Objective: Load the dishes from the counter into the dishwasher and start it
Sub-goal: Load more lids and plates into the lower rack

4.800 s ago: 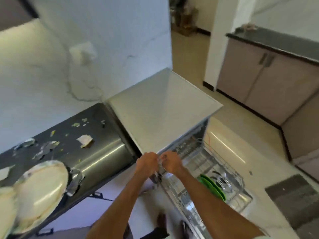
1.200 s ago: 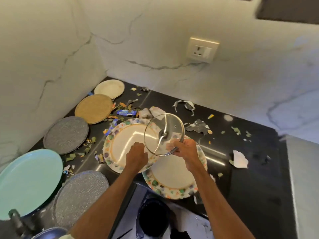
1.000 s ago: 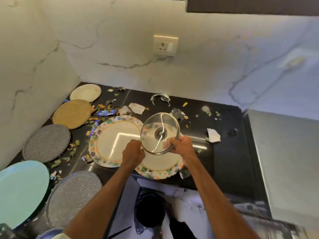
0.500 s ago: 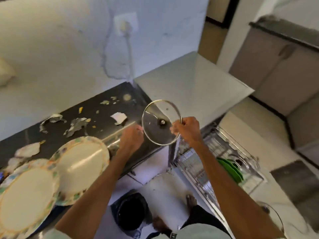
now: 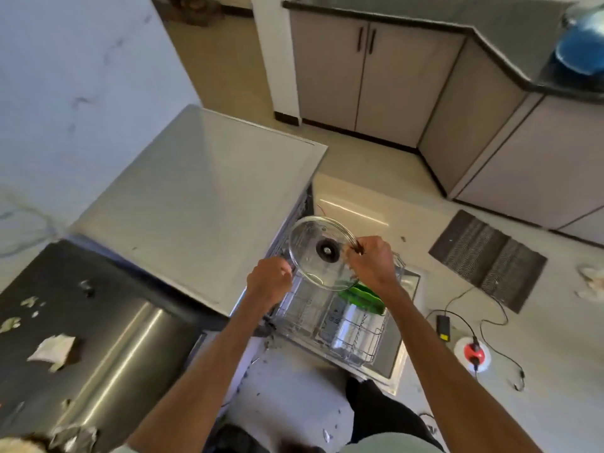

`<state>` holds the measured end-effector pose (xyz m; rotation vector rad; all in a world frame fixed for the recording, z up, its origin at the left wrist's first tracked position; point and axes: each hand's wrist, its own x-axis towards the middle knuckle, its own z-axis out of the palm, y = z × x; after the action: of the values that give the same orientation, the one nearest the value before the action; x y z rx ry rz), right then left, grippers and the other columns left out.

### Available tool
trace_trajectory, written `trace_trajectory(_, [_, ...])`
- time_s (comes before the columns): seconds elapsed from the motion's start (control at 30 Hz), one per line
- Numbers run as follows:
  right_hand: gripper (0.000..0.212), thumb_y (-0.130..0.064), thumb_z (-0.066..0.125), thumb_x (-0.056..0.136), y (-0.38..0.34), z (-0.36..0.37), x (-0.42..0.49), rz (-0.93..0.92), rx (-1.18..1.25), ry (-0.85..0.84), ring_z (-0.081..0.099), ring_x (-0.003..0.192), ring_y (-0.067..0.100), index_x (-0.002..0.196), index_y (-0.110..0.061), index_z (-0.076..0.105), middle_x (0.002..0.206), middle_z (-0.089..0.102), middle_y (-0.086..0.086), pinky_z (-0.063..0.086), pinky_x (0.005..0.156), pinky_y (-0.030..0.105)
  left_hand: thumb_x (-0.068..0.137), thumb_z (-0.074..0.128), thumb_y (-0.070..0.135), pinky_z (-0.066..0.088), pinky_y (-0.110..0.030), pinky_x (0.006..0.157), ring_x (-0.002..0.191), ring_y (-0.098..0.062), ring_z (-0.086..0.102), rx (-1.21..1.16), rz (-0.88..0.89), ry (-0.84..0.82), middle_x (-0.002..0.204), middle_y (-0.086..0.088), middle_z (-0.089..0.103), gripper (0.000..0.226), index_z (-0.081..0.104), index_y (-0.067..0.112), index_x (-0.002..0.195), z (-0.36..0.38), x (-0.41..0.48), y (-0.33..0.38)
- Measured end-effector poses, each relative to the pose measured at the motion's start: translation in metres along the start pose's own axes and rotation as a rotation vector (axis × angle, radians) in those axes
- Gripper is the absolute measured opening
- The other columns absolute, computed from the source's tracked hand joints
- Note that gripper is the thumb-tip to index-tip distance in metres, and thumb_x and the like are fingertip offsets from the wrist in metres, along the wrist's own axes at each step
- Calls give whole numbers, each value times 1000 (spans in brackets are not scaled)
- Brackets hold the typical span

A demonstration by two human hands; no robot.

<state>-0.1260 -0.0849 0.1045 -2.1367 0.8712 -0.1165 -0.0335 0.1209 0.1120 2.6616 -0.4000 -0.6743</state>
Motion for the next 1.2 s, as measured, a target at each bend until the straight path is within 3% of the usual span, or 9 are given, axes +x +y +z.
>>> trace_trajectory(0.17, [29,-12,63,89,61,-8,56,108,-12,18,51,48,15,60,-13,59,55,57,3,38,47,27,90,57,11,52,-28,75,91,-19,70,128,94,-142,101,-1,74,23,75,21,99,54,55,58])
trace_trajectory(0.3, [25,-12,63,90,111,1,113,230,-34,14,62,64,31,65,-11,61,65,64,10,46,58,34,90,57,10,54,-31,81,99,-20,69,198,132,-212,107,1,72,25,73,22,105,98,115,81])
trace_trajectory(0.43, [37,-8,61,89,172,18,175,309,-61,56,60,65,31,58,-22,46,64,60,8,39,59,31,93,53,10,51,-33,85,107,-23,65,296,219,-247,115,-4,69,29,70,18,115,154,180,94])
trace_trajectory(0.57, [24,-1,57,84,242,45,234,374,-104,88,61,65,31,68,-19,57,68,64,8,41,57,31,94,58,9,44,-24,77,107,-19,62,309,305,-277,117,-3,65,26,65,16,117,230,238,95])
trace_trajectory(0.73, [22,-5,51,83,317,91,288,347,-188,51,63,67,30,83,-21,66,72,67,5,55,61,42,90,66,3,51,-24,84,108,-19,60,317,386,-354,123,-7,61,41,56,9,129,325,298,88])
trace_trajectory(0.97, [22,-4,49,89,365,138,315,301,-273,-108,62,75,32,91,-17,67,83,68,9,45,60,33,91,62,1,54,-31,93,126,-20,51,410,553,-442,138,-11,51,53,44,8,141,407,349,67])
trace_trajectory(1.07, [18,-7,49,90,378,145,319,306,-317,-174,61,77,33,86,-21,61,85,66,10,36,60,31,95,59,3,56,-31,90,117,-18,58,436,576,-461,130,-10,58,43,52,10,137,419,360,60])
trace_trajectory(1.2, [17,-11,49,94,392,148,323,275,-358,-236,62,81,33,91,-21,63,90,67,13,41,64,32,98,58,8,59,-29,77,91,-15,66,435,553,-498,110,-8,65,21,63,9,119,427,367,53])
